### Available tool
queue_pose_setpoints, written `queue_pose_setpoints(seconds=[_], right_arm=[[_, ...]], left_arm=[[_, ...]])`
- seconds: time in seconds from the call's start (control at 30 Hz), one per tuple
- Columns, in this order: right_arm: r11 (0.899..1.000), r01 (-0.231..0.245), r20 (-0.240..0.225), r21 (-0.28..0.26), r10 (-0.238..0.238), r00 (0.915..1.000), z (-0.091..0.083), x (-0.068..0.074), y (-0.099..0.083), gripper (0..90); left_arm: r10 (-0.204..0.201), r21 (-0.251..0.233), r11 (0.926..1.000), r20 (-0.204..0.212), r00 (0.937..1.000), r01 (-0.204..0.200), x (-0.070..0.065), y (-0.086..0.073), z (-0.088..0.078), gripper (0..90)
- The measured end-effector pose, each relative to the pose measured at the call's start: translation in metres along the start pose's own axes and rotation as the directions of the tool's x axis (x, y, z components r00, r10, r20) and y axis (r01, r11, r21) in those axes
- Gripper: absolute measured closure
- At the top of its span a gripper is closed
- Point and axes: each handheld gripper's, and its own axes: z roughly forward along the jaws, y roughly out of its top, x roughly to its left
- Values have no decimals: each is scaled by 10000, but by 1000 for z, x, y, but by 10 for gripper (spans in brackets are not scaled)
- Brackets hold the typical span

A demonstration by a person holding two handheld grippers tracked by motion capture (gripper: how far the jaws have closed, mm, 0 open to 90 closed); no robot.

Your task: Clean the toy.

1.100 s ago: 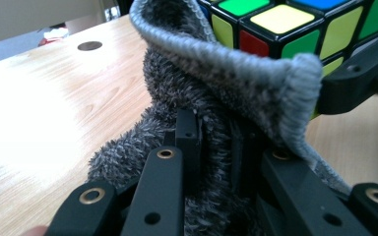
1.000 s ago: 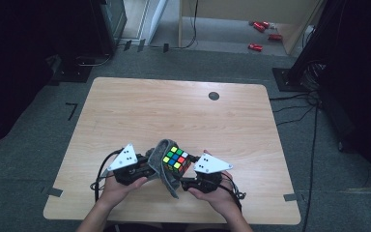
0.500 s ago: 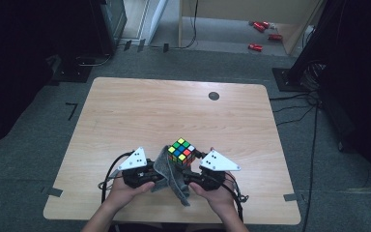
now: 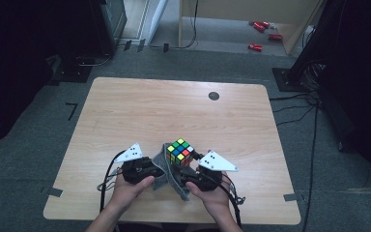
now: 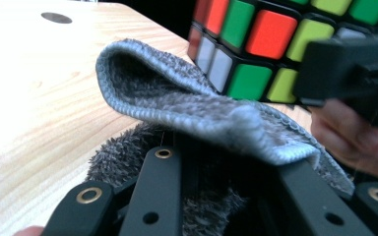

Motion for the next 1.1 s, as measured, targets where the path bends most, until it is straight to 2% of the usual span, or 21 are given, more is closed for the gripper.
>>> queue_pose_setpoints(seconds=[0.03, 0.07, 0.1, 0.17, 0.2, 0.27, 0.3, 0.37, 0.47, 0.63, 0.67, 0.7, 0.73, 0.8, 0.83, 0.87, 0.9, 0.93, 0.97, 1.1], right_arm=[[10000, -71, -9, -28, 71, 10000, 1, 1, 0, 344], [9999, -141, -60, -38, 140, 9999, 2, 2, 0, 344], [9998, -184, -128, -29, 184, 9997, 3, 3, 0, 344], [9999, -78, -209, 82, 80, 9998, 5, 6, -2, 344], [9999, 14, -227, 132, -11, 9997, 6, 7, -3, 344], [9998, 40, -237, 187, -36, 9997, 7, 9, -4, 344], [9998, 68, -204, 164, -64, 9998, 6, 8, -4, 344], [9999, 15, -246, 110, -12, 9997, 4, 6, -3, 344], [9999, -97, -270, 44, 98, 9996, 2, 3, -2, 344], [9992, -349, -347, 171, 355, 9988, 5, 1, -3, 344], [9993, -306, -354, 203, 313, 9989, 6, 1, -3, 345], [9993, -306, -354, 203, 313, 9989, 6, 1, -3, 345], [9994, -252, -374, 236, 260, 9990, 6, 2, -4, 344], [9995, -165, -376, 259, 175, 9991, 6, 1, -5, 344], [9995, -165, -376, 259, 175, 9991, 6, 1, -5, 344], [9995, -160, -268, 256, 166, 9995, 5, -2, -5, 344], [9996, -113, -156, 261, 117, 9998, 4, -4, -5, 344], [9996, -113, -156, 261, 117, 9998, 4, -4, -5, 344], [9996, -22, 95, 277, 19, 10000, 2, -8, -4, 344], [9995, 68, 402, 298, -80, 9992, -2, -17, -3, 344]], left_arm=[[0, 0, 10000, 0, 10000, 0, 0, 0, 0, 780], [-41, 30, 10000, 140, 9999, 40, -2, -1, 2, 778], [40, 219, 9997, 498, 9988, -50, -7, -3, 9, 777], [175, 340, 9992, 634, 9978, -197, -11, -4, 13, 769], [460, 494, 9976, 595, 9972, -489, -17, -5, 18, 765], [494, 474, 9975, 445, 9978, -515, -17, -5, 18, 761], [223, 328, 9992, 222, 9995, -230, -12, -5, 14, 761], [11, 119, 9999, -166, 9999, -9, -5, -3, 8, 762], [-224, -114, 9997, -450, 9987, 219, 3, -3, 0, 762], [-135, 131, 9998, -225, 9997, 138, 0, -5, 6, 756], [62, 272, 9996, -3, 10000, -62, -8, -6, 12, 753], [62, 272, 9996, -3, 10000, -62, -8, -6, 12, 747], [270, 322, 9991, 13, 9996, -271, -12, -7, 15, 747], [496, 348, 9982, -173, 9986, -490, -14, -6, 15, 736], [496, 348, 9982, -173, 9986, -490, -14, -6, 15, 733], [432, 308, 9986, -421, 9982, -419, -9, -5, 11, 729], [432, 308, 9986, -421, 9982, -419, -9, -5, 11, 721], [416, 294, 9988, -645, 9971, -397, -6, -5, 8, 721], [328, 205, 9993, -956, 9949, -310, -1, -3, 3, 672], [308, 147, 9995, -1135, 9931, -293, 6, 1, -6, 556]])
